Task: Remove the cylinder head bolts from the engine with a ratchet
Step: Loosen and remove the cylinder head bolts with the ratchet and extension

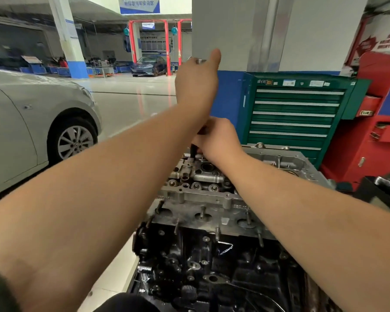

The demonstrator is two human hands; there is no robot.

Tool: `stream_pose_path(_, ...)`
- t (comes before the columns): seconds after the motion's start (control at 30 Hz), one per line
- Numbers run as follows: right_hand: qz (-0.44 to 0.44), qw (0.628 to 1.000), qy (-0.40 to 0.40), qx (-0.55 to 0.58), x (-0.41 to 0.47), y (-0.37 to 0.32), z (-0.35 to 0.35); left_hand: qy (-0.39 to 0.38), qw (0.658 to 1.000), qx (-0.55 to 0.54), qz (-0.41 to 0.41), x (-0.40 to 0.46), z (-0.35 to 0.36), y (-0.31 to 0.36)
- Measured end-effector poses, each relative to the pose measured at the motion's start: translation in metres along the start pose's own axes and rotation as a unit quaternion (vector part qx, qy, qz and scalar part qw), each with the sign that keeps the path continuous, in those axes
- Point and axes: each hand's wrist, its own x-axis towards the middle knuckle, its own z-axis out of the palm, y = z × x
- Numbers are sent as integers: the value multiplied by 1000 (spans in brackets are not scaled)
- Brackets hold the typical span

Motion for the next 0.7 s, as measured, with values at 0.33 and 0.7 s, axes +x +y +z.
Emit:
stream_pose_path(0.33,2,994,-51,94,6,8,8,-158,980,-115,-27,5,-46,-4)
stream_pose_path(0.7,7,997,-15,69,-1,3,0,-71,996,-58,3,-7,-16,-2)
